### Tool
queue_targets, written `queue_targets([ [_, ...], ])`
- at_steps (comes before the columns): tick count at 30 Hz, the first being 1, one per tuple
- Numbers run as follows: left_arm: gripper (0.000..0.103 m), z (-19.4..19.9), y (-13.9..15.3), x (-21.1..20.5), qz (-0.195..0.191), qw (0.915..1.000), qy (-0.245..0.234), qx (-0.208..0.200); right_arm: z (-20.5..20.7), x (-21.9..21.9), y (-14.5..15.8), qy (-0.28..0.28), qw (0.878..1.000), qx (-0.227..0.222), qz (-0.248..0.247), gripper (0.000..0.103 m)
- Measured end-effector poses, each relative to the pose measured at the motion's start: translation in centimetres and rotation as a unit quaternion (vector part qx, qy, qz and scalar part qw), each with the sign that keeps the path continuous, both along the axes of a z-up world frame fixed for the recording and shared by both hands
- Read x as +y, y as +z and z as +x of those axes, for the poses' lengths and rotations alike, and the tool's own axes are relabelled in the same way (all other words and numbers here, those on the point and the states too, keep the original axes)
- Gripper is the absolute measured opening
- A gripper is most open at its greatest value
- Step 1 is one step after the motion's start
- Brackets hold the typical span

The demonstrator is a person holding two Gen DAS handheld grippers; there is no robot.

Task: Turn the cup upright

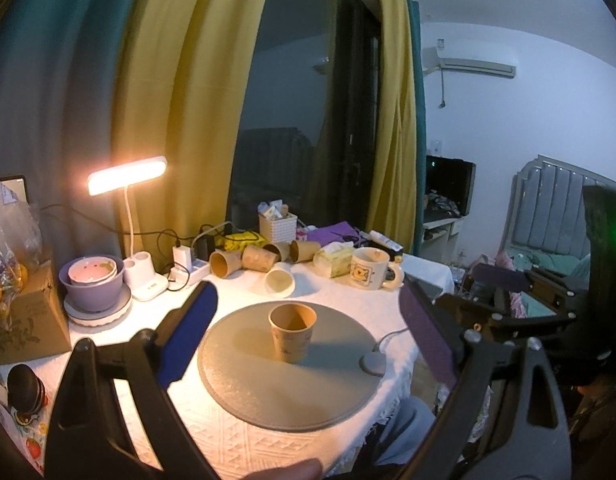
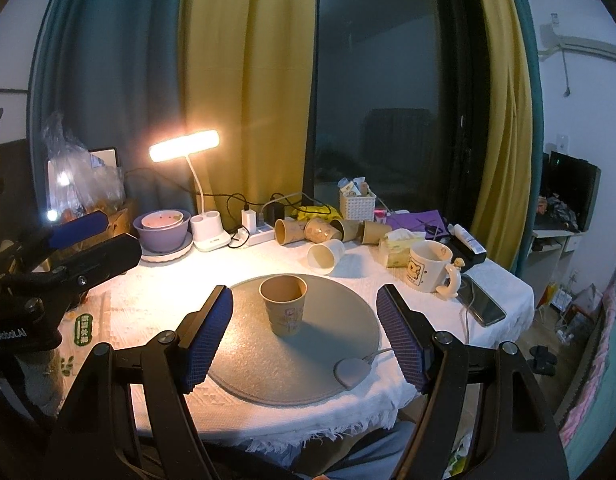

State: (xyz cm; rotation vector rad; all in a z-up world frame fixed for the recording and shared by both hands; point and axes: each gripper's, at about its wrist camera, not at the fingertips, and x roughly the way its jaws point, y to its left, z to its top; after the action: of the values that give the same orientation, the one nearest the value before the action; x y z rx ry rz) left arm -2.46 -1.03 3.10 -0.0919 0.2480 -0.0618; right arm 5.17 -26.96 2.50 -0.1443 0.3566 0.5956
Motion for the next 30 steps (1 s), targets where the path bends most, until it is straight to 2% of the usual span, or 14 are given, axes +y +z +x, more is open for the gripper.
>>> queue_targets([
  [30,0.093,-0.23,-0.44,0.76,-0.002,0.9999,0.014,-0.003,0.19,0.13,-0.51,0.004,1.000,0.007,-0.002,0.077],
])
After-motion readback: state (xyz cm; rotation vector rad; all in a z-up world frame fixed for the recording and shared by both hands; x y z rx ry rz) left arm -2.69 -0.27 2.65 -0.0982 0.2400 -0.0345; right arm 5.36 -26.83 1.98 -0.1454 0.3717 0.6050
